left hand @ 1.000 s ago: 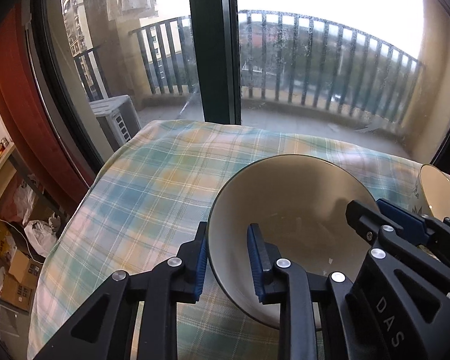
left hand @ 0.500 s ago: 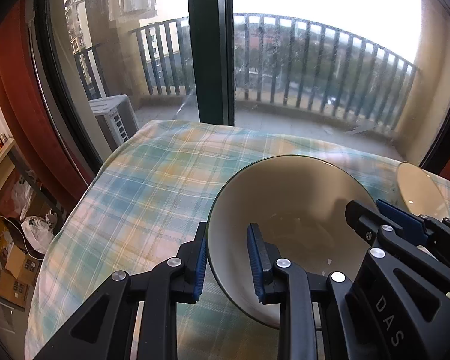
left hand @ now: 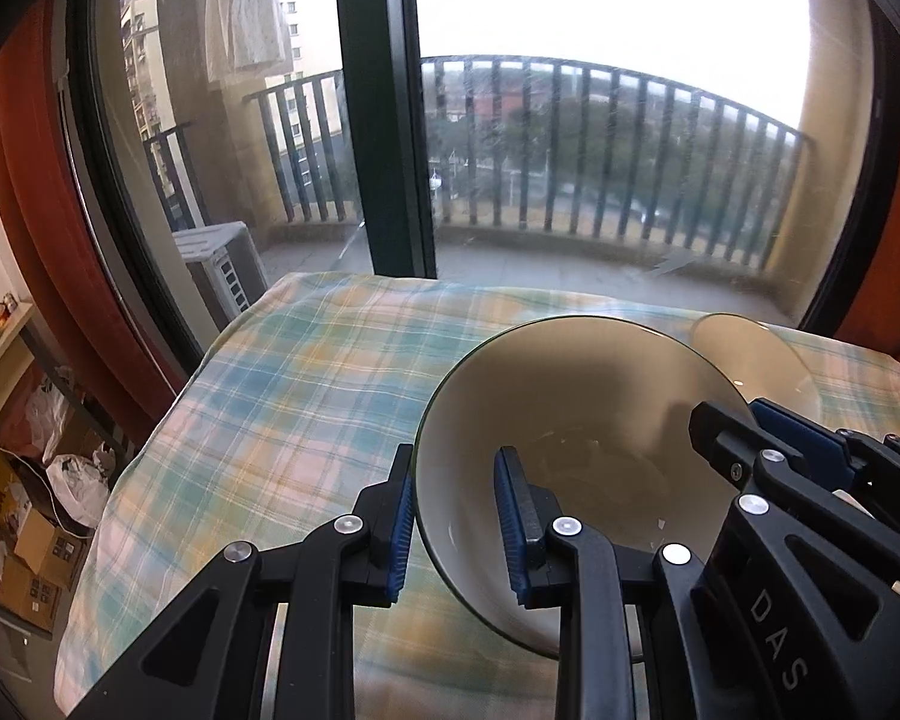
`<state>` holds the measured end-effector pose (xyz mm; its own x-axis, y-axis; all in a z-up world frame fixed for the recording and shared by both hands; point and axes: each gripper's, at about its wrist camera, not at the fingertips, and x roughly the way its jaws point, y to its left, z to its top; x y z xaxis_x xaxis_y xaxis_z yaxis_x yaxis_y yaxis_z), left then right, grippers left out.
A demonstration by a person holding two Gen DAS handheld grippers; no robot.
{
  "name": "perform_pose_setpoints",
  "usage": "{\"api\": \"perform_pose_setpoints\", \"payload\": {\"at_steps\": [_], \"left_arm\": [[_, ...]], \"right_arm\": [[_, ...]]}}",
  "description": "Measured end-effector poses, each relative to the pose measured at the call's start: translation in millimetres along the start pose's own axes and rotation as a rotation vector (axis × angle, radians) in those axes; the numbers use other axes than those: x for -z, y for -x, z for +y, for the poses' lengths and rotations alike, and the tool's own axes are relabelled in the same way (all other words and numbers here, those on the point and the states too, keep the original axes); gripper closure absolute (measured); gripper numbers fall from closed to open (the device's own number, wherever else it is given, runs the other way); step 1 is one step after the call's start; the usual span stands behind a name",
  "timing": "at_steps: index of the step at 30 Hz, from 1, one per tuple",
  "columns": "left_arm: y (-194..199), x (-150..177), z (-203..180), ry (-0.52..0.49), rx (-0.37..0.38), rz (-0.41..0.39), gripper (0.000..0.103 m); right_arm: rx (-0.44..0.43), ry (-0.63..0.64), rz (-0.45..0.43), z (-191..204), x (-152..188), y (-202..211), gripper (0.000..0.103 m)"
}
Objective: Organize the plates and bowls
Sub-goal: 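Lift the second bowl and carry it over the first cream bowl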
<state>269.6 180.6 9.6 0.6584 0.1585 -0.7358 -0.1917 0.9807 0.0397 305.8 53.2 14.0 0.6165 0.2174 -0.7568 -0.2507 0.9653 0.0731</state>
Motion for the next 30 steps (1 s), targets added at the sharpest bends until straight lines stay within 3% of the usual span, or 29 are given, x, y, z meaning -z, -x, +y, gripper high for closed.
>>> {"api": "perform_pose_setpoints", "payload": {"at_steps": [12,30], "left_arm": [[50.9,21.0,-43.1,-0.049,0.010,-0.057,0.079],[112.7,64.4,-114.6,-0.133,0.088,-0.138,0.079]], "right_arm": [[0.008,-0.040,-0.052,-47.2,29.3,56.3,0.076],[0.083,-0.088,-0.134,-123.4,89.4,133.6,0.076]]}}
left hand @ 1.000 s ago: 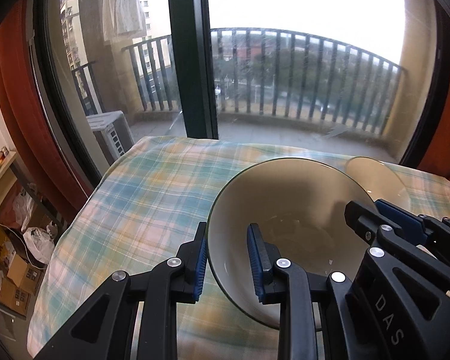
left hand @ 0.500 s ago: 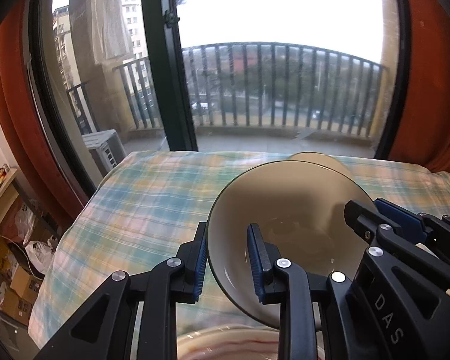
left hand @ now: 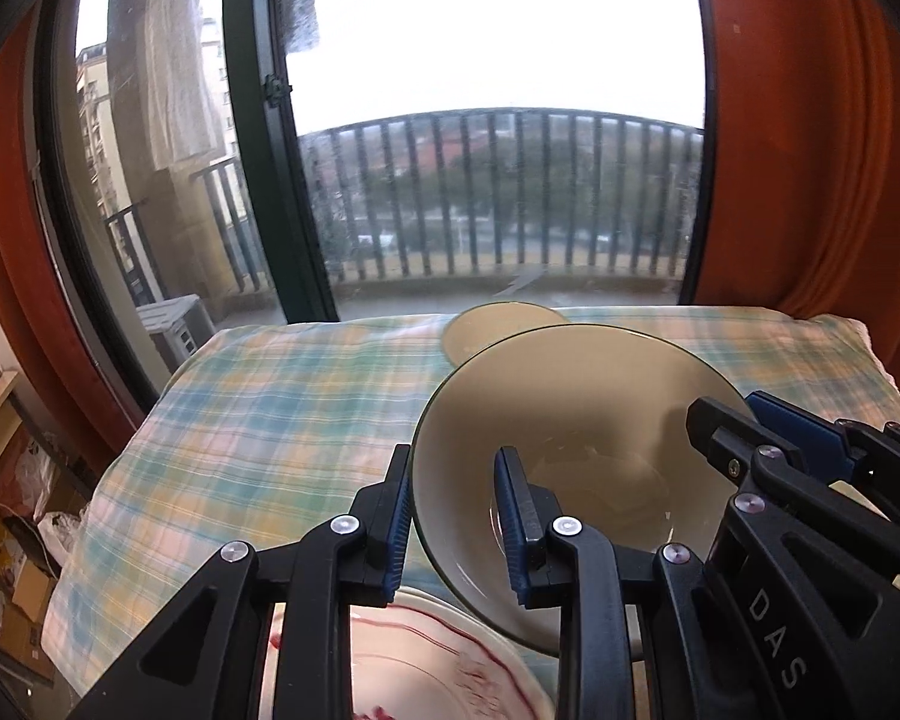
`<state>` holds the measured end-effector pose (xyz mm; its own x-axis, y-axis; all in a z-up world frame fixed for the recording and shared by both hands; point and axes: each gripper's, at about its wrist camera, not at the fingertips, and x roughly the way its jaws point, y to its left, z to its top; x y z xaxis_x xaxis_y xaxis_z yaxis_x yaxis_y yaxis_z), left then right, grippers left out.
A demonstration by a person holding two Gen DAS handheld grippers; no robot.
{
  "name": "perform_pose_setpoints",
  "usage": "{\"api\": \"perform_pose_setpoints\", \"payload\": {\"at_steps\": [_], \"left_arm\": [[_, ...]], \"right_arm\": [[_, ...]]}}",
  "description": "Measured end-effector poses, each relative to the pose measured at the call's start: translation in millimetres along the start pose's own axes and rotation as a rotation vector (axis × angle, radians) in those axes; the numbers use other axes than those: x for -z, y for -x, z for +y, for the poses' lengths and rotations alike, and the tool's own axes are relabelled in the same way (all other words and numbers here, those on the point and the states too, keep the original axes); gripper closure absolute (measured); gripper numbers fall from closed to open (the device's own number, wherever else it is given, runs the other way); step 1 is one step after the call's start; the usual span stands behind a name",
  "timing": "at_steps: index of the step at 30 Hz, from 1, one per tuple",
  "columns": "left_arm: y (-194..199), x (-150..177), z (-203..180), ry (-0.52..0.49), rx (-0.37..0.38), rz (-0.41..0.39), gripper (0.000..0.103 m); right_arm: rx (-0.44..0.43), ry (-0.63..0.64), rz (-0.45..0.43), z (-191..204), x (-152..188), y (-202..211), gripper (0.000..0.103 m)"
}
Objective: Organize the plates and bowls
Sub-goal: 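Lift the second bowl and carry it over the first cream bowl, then lower the second bowl into the first cream bowl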
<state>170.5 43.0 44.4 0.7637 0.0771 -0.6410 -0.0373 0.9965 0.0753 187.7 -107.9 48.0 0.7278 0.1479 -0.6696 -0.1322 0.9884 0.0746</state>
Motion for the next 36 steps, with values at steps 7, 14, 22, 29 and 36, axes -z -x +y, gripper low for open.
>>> {"api": "perform_pose_setpoints", "payload": {"at_steps": [7,14,22,29,36], "left_arm": [[11.6,14.4,-24.3,-0.029,0.029,-0.009,0.079],[22.0,27.4,-38.2,-0.055,0.057,-0.008,0.079],[25.7,47.0,-50.3,-0.083,0.090,0.034,0.079],[23.7,60.1,-56.6,-0.096,0.122,0.080,0.079],[20.0,73.5,-62.7,-0.109,0.138,0.115,0.079]], "right_arm": [[0.026,-0.015,-0.006,-24.9,20.4,16.7,0.076],[0.041,-0.025,-0.009,-39.5,38.8,34.0,0.076],[0.047,-0.034,0.024,-48.3,61.0,45.3,0.076],[0.049,-0.050,0.039,-54.6,75.8,50.1,0.076],[0.055,-0.056,0.049,-55.0,89.6,53.8,0.076]]}}
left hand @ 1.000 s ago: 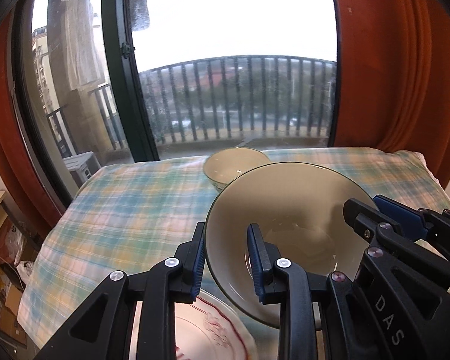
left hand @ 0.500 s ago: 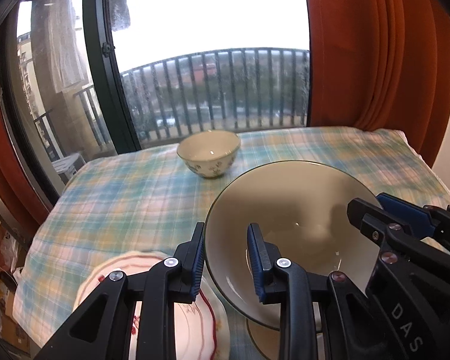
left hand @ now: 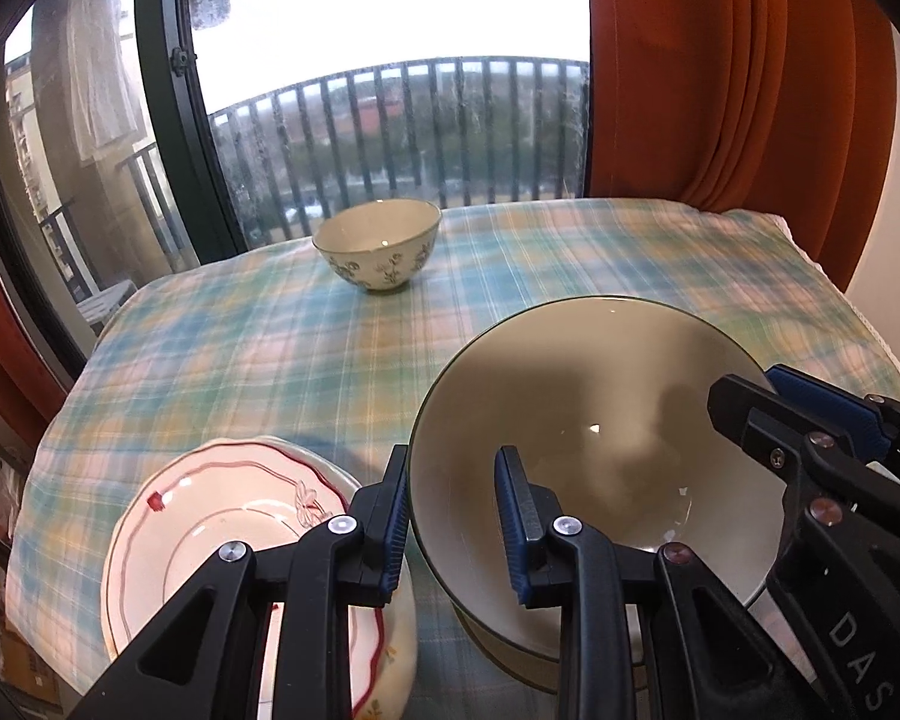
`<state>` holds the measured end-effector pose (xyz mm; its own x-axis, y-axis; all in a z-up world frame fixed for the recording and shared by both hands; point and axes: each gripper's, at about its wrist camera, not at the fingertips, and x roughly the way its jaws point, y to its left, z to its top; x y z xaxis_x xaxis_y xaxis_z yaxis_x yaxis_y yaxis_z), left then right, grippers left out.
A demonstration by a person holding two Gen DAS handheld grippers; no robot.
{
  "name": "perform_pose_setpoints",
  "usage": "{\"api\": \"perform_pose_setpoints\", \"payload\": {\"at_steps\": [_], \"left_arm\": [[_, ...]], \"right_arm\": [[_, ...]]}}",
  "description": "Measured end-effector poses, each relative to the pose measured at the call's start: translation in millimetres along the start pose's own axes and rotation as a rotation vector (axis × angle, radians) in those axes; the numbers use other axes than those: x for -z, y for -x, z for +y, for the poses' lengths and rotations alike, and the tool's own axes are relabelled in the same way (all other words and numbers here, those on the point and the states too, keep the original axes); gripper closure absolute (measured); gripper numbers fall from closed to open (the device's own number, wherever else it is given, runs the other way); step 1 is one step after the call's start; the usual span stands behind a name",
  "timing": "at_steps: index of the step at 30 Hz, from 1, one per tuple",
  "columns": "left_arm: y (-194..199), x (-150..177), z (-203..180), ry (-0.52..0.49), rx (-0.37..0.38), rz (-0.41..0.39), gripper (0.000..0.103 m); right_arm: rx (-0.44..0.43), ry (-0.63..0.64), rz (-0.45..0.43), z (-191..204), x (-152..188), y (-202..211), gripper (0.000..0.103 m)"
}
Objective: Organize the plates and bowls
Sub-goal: 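Lower the second bowl into the first cream bowl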
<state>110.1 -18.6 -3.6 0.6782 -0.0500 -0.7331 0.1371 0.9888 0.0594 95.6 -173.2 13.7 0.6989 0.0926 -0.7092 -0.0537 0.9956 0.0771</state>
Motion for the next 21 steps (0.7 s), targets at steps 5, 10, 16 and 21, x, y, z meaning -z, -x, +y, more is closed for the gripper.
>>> {"api": "perform_pose_setpoints", "payload": {"at_steps": [5,10,16,21], "left_arm": [[-0.6,5.4,-4.1,-0.010,0.003,0.005,0.078],[-3.5,11.8,-4.9,-0.022,0.002,0.015,0.077],[-6.0,17.6,-5.9,-0.029,0.006,0.021,0.077],[-4.2,24.2,-8.5,-0.033,-0.004,-0.005,0.075]], "right_arm": [[-0.007,-0.022,0.035,-5.2,9.7,-7.3,0.076],[-0.028,-0.049,0.080,-8.9,18.7,-16.4,0.076],[-0.035,-0.059,0.101,-11.5,28.1,-19.9,0.076],[-0.040,-0.059,0.094,-10.9,30.3,-18.6,0.074]]}}
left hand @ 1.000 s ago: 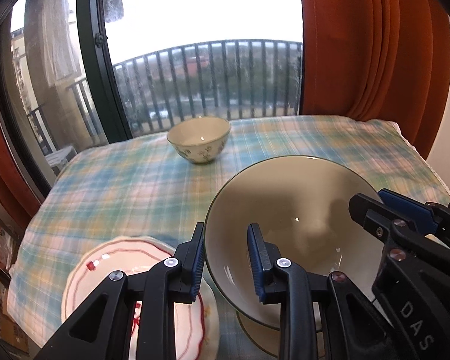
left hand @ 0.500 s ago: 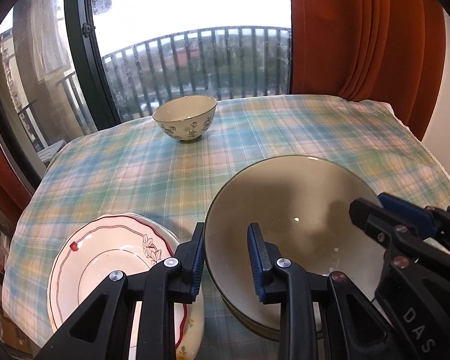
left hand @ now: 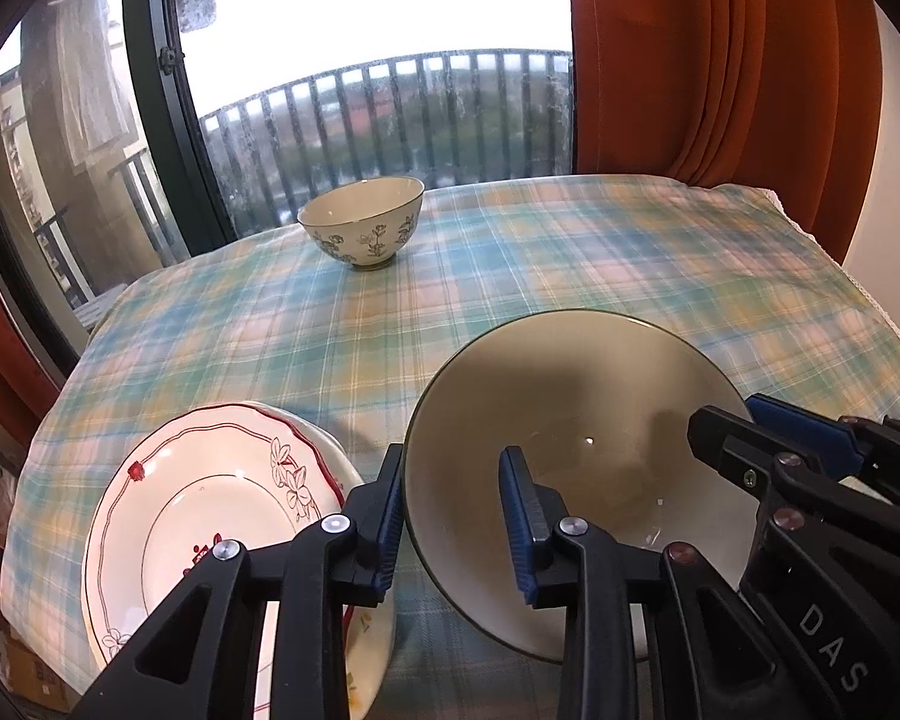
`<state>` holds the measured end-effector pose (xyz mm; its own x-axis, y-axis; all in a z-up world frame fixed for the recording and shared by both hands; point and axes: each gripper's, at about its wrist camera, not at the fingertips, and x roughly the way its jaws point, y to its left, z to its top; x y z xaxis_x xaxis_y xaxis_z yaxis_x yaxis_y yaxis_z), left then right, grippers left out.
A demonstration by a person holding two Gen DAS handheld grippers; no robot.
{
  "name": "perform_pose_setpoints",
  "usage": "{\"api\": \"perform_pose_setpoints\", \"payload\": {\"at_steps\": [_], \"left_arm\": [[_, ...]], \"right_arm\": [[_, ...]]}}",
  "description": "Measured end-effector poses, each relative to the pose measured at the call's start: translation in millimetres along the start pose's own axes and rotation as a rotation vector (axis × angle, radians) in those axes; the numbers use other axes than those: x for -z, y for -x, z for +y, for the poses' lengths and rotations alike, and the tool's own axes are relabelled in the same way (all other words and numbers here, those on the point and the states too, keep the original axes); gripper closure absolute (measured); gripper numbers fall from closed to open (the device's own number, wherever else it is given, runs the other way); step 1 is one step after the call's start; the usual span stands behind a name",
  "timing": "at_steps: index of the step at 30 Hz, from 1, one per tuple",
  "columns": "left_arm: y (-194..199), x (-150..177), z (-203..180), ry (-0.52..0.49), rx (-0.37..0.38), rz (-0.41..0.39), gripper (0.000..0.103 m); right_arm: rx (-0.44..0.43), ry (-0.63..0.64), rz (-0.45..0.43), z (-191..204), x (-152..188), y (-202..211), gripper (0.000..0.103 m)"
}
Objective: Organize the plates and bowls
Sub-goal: 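Lower the second bowl into the first cream bowl, then open both grippers and release the bowl inside the first bowl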
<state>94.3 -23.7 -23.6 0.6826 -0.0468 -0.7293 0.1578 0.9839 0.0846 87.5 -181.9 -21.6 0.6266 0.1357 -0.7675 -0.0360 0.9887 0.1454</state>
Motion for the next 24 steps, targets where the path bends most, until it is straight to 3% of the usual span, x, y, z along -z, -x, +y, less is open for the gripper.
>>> {"api": "perform_pose_setpoints", "payload": {"at_steps": [6,10,11,13,15,24], "left_arm": [[1.3,2.4,-1.0,-0.003,0.011,-0.011,0.066],[0.1,2.5,-1.1,0.008,0.044,0.001,0.056],[-1.2,2.1,0.1,0.018,0.060,0.010,0.049],[-2.0,1.1,1.6,0.031,0.072,0.008,0.041],[-0.2,0.3,1.9,0.033,0.065,-0.001,0.040],[-1.2,-12.5,10.6,0.055,0.069,-0.023,0.028]], "right_arm": [[0.010,0.015,-0.028,4.1,3.1,1.1,0.067],[-0.012,0.036,-0.043,6.6,2.9,0.3,0.054],[-0.008,0.043,-0.058,7.0,2.8,1.2,0.050],[0.007,0.051,-0.078,8.1,1.4,2.1,0.037],[-0.002,0.050,-0.082,7.6,-0.4,0.7,0.032],[-0.015,0.078,-0.102,14.9,-16.0,-4.1,0.027]]}}
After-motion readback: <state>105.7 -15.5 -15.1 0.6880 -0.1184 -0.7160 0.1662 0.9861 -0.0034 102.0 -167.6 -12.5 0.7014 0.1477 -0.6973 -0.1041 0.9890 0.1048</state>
